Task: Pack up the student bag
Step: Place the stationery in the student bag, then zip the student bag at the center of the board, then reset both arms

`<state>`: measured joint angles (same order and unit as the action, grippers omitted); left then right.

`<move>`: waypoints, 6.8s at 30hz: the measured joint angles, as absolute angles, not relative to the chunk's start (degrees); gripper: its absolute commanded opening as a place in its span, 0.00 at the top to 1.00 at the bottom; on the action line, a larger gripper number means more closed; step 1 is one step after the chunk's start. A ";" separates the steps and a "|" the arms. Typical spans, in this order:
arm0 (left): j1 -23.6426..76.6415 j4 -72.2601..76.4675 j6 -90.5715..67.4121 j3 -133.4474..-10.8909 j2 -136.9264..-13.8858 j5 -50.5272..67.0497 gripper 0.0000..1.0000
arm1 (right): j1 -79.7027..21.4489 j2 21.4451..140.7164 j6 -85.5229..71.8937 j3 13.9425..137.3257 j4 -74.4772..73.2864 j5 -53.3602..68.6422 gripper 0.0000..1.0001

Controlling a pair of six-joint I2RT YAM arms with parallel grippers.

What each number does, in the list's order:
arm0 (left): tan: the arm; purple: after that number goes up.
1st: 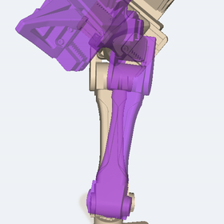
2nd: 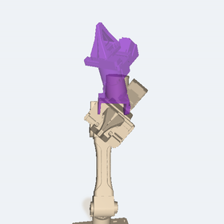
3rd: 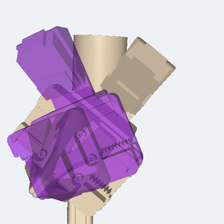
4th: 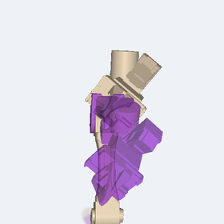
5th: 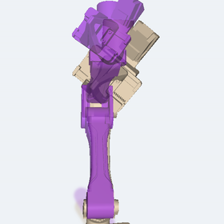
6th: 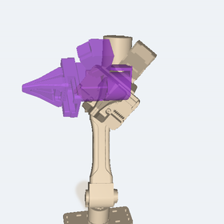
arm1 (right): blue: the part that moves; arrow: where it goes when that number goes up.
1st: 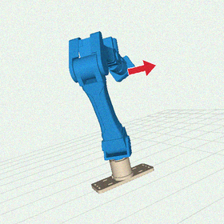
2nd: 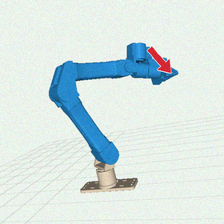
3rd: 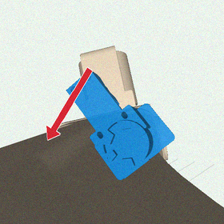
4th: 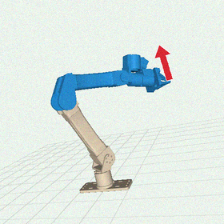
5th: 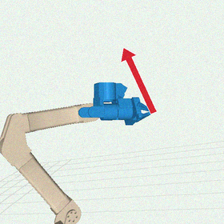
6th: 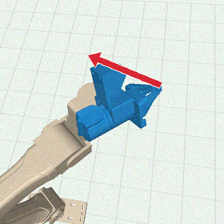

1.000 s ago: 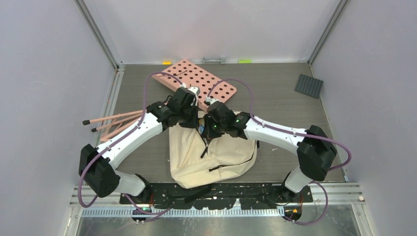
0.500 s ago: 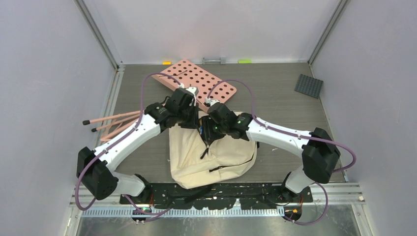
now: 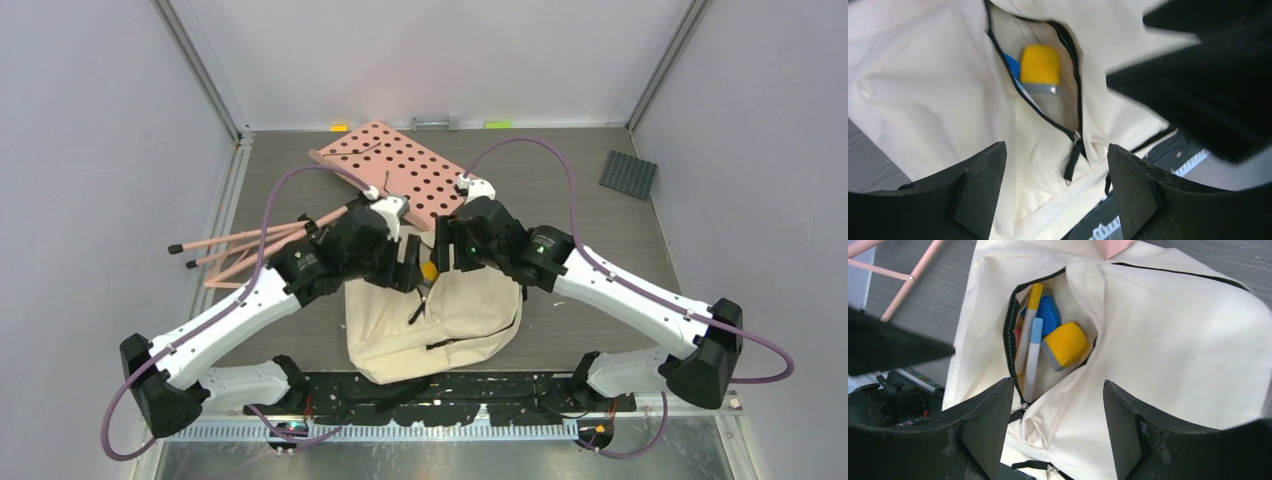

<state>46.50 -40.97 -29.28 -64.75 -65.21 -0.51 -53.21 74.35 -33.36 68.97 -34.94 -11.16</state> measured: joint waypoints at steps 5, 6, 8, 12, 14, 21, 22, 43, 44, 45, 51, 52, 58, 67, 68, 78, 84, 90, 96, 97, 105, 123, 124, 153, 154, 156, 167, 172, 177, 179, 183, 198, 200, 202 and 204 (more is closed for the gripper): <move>57.67 -39.20 -29.04 -56.97 -61.98 -6.68 0.24 | -53.21 71.33 -33.56 66.50 -35.97 -16.40 0.28; 60.07 -38.24 -29.04 -54.76 -61.63 -8.45 0.25 | -53.21 70.37 -33.54 65.14 -35.92 -17.37 0.28; 63.88 -36.12 -28.99 -50.39 -61.04 -11.81 0.29 | -53.19 68.93 -33.52 63.05 -36.36 -19.03 0.28; 67.02 -30.94 -27.70 -42.44 -58.08 -15.75 0.40 | -53.21 68.60 -32.82 62.02 -36.47 -19.92 0.30; 67.13 -28.75 -26.85 -39.64 -56.10 -16.58 0.43 | -53.19 68.62 -32.47 62.04 -36.40 -19.68 0.32; 67.18 -23.70 -23.09 -38.00 -54.00 -18.48 0.46 | -53.21 70.28 -31.77 61.67 -35.27 -17.91 0.34; 67.22 -23.00 -22.41 -38.02 -54.00 -18.44 0.46 | -53.21 70.35 -31.83 61.34 -34.87 -17.82 0.34; 71.35 -19.09 -16.21 -39.55 -64.88 -23.51 1.00 | -53.21 70.43 -32.21 56.77 -30.98 -14.98 0.35; 71.44 -19.18 -16.36 -39.62 -64.62 -24.12 1.00 | -53.21 70.28 -32.21 55.92 -30.57 -14.59 0.35; 71.46 -19.27 -16.53 -39.70 -64.07 -24.99 1.00 | -53.21 70.02 -32.23 55.05 -30.22 -14.11 0.35; 71.46 -20.38 -18.26 -42.02 -58.02 -28.05 1.00 | -54.39 66.17 -32.84 48.40 -25.96 -11.05 0.33; 71.46 -20.49 -18.46 -42.61 -57.60 -28.14 1.00 | -55.11 65.10 -33.17 47.05 -24.75 -10.94 0.33; 71.46 -23.49 -18.90 -46.96 -59.37 -28.58 1.00 | -61.58 61.45 -34.37 43.03 -18.79 -12.86 0.32; 70.13 -32.01 -20.56 -55.51 -64.77 -29.08 1.00 | -70.06 66.00 -35.42 43.05 -11.27 -22.50 0.36; 69.76 -32.95 -21.21 -56.18 -65.04 -28.88 1.00 | -70.87 66.65 -36.03 43.46 -11.62 -23.59 0.36; 63.20 -39.62 -32.77 -60.10 -65.45 -20.91 1.00 | -74.56 69.91 -40.18 52.34 -19.14 -30.52 0.86; 56.77 -41.67 -34.89 -63.31 -66.96 -13.30 1.00 | -74.56 72.05 -41.25 55.77 -22.50 -31.05 0.72; 54.63 -42.68 -35.53 -64.86 -68.90 -9.63 1.00 | -74.52 72.97 -41.54 56.12 -24.53 -30.89 0.64; 54.24 -42.76 -35.68 -64.93 -69.47 -7.57 1.00 | -74.52 75.50 -40.75 56.12 -24.05 -30.65 0.78; 54.24 -42.76 -35.73 -64.93 -69.58 -7.35 1.00 | -74.52 75.94 -40.58 56.12 -24.01 -30.83 0.81; 52.03 -43.33 -35.62 -66.54 -71.48 -4.93 1.00 | -73.34 76.93 -39.35 56.40 -23.86 -31.42 1.00; 41.76 -43.05 -28.14 -76.34 -84.18 1.50 1.00 | -72.36 76.73 -36.12 59.90 -30.24 -26.39 0.99; 41.23 -42.92 -27.53 -77.23 -85.19 1.69 1.00 | -72.36 76.73 -35.83 60.25 -30.94 -26.17 0.99; 31.24 -43.35 -23.81 -90.78 -104.29 1.76 1.00 | -70.00 77.25 -31.57 64.42 -39.66 -26.30 0.99; 31.24 -43.40 -23.86 -90.78 -104.51 1.56 1.00 | -70.00 77.23 -31.57 64.42 -39.68 -26.35 0.99; 31.24 -43.40 -23.92 -90.78 -104.95 1.15 1.00 | -69.95 77.14 -31.57 64.51 -39.88 -26.39 0.99; 31.33 -43.03 -25.43 -90.94 -106.00 2.46 1.00 | -69.32 73.95 -31.24 64.53 -43.77 -26.72 0.99; 31.88 -39.57 -26.30 -89.06 -105.73 3.81 0.76 | -69.23 73.84 -30.09 65.10 -45.54 -26.65 0.73; 31.29 -34.20 -25.21 -85.21 -103.33 3.16 0.26 | -67.37 73.25 -28.86 67.48 -48.49 -25.47 0.28; 30.98 -31.77 -24.69 -82.87 -100.90 3.51 0.17 | -65.56 72.64 -28.40 68.69 -49.10 -24.97 0.23; 30.72 -28.42 -23.75 -78.76 -93.45 4.01 0.07 | -59.86 71.53 -27.94 71.18 -49.23 -23.33 0.19; 11.33 -28.67 -22.06 -67.18 -76.12 -0.69 0.00 | -18.72 74.00 -22.61 71.72 -44.95 -10.50 0.16; 7.20 -30.20 -22.04 -65.34 -72.16 -2.37 0.00 | -13.02 73.87 -22.33 71.66 -44.21 -9.87 0.16; 4.71 -31.94 -21.93 -64.45 -67.33 -5.32 0.00 | -7.73 73.34 -22.20 71.44 -43.29 -9.28 0.16; 4.21 -32.93 -21.50 -64.29 -62.67 -8.38 0.00 | -1.89 71.53 -22.11 70.54 -41.76 -9.06 0.16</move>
